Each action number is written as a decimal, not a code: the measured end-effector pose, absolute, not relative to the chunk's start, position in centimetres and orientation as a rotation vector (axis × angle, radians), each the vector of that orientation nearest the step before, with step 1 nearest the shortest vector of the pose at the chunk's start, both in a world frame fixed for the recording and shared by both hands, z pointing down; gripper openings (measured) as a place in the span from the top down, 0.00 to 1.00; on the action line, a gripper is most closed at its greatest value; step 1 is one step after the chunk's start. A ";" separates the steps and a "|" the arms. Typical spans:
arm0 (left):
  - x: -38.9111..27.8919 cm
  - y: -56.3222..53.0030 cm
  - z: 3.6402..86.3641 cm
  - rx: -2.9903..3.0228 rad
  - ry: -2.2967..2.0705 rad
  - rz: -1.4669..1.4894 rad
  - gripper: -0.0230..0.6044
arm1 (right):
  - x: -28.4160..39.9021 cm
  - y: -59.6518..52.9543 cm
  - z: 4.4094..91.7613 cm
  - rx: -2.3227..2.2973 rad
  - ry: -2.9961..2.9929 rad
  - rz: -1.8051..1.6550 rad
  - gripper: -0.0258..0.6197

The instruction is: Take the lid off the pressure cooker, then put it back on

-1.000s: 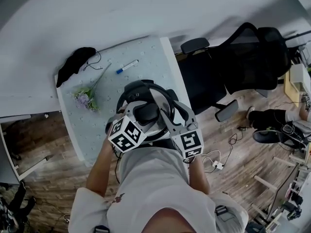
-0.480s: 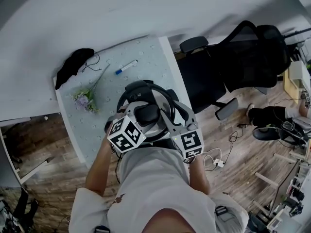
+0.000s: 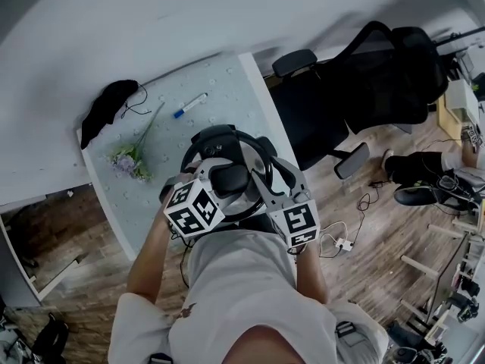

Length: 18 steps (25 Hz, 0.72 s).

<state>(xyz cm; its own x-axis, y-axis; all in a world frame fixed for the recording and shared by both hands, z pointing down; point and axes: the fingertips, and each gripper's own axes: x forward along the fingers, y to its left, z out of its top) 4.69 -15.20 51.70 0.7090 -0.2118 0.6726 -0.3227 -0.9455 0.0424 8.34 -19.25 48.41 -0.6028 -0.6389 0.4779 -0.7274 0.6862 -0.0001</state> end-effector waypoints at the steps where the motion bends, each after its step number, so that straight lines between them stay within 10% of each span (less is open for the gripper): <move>1: 4.7 -15.2 51.7 2.763 -0.418 1.057 0.53 | 8.3 -19.3 48.4 1.063 -2.450 0.271 0.66; 18: 5.0 -14.5 51.8 2.842 -0.178 1.097 0.53 | 8.9 -18.2 48.2 1.131 -2.408 0.267 0.66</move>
